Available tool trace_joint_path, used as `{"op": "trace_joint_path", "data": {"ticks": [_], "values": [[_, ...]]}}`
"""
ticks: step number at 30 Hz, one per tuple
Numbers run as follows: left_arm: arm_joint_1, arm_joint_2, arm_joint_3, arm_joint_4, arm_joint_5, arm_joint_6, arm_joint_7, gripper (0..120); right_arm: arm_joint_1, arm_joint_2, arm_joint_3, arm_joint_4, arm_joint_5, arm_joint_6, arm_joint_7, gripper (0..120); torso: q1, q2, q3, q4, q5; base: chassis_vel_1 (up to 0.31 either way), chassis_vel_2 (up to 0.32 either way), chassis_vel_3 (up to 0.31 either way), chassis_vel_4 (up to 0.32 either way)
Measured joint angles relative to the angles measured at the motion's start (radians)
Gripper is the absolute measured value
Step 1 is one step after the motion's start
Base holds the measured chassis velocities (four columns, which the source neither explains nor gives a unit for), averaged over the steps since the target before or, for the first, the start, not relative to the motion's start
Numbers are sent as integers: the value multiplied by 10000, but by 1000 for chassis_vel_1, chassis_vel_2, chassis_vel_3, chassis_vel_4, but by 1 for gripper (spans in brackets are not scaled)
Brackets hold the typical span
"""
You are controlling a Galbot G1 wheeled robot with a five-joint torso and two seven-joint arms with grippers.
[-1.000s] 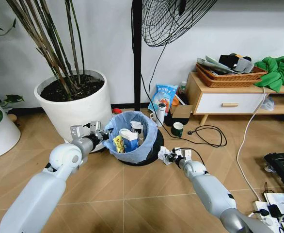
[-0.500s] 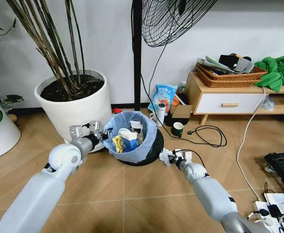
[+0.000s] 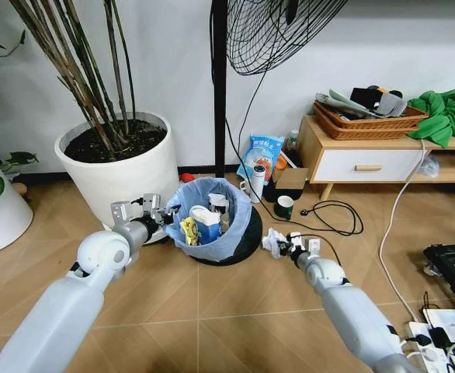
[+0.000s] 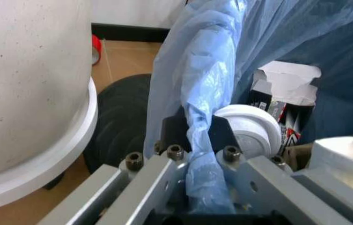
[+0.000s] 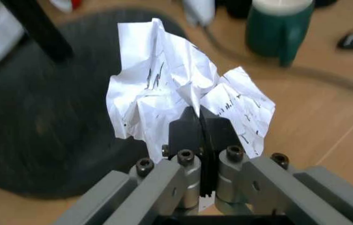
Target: Pick up the trash bin and place the garbage on the floor into it.
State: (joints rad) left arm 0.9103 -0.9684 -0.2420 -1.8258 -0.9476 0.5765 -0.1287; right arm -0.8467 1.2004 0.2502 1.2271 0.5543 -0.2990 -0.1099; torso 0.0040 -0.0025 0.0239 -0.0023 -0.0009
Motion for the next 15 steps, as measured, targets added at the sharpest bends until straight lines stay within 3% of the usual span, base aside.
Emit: {"op": "trace_joint_path", "data": {"ticks": [15], "values": [[250,53,-48,-168,-48,58,-106,0,-438,-519,1300,3066,84,-205,-3,0,0,0,0,0,3,0,0,0,0]]}}
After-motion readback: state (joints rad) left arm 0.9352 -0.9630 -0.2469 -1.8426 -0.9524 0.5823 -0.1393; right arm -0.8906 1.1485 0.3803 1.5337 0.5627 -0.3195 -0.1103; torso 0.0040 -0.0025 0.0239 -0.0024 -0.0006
